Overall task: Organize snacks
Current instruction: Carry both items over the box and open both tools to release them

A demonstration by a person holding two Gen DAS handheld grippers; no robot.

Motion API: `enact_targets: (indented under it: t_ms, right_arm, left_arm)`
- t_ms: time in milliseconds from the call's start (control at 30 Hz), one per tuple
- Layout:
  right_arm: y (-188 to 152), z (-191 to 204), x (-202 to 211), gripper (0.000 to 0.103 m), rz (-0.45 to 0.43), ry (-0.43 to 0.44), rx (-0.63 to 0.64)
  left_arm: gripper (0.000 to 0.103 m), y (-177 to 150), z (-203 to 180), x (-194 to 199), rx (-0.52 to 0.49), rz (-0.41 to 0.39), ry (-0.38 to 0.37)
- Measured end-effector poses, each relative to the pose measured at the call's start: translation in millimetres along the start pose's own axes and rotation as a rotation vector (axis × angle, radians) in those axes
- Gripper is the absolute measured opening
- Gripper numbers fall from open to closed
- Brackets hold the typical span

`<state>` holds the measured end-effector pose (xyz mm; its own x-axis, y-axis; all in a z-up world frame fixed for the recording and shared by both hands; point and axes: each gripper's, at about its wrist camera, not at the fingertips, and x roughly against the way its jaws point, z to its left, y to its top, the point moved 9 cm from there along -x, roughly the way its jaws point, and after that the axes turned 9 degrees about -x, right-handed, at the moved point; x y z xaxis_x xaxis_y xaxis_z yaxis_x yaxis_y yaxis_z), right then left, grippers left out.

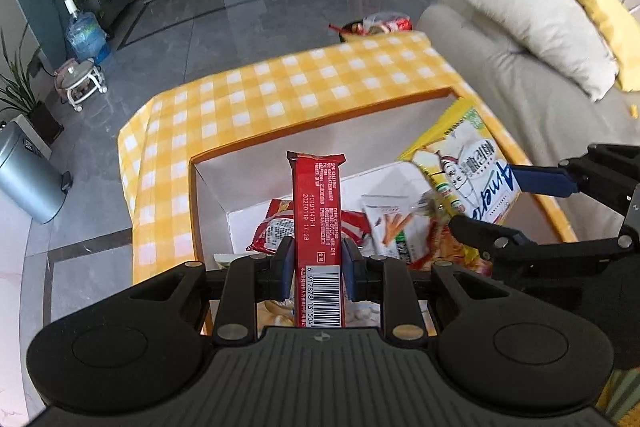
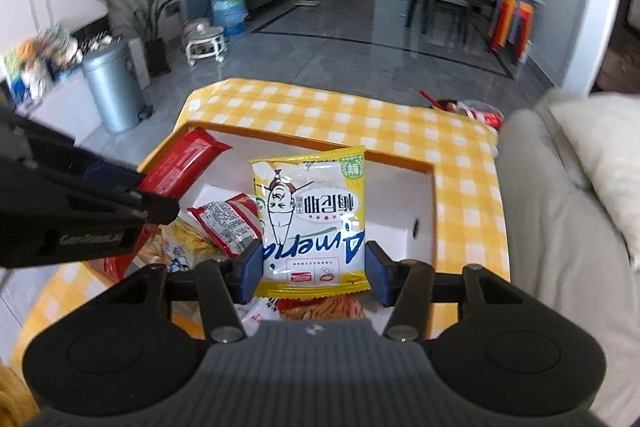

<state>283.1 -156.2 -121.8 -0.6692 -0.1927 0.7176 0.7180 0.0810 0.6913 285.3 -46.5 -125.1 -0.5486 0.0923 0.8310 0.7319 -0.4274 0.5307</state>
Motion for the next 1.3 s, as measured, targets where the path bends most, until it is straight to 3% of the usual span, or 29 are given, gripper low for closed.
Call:
enact_targets:
  t_ms: [633, 1133, 1267, 1300]
  right_arm:
    - [-2.4, 5.1, -112.7, 0.051, 0.161, -0.083, 0.27]
    - [-16.7, -4.4, -135.6, 0.052, 0.249, -0.112, 0.335]
    - [-12.6, -3.9, -138.1, 0.053, 0.251, -0.111, 0.329]
    - [-11.5, -4.1, -137.9, 0.053, 0.253, -0.108, 0.324]
  left_arm:
    - [0.026, -7.9, 21.5, -93.0, -0.028, 0.154, -0.027]
    - [0.027, -8.3, 12.6, -110.2, -0.053, 0.2, -0.038]
    - [0.028, -6.2, 13.2, -107.6, -0.065, 0.195, -0.027]
    - [0.034, -5.5, 14.0, -106.5, -0.064, 0.195, -0.023]
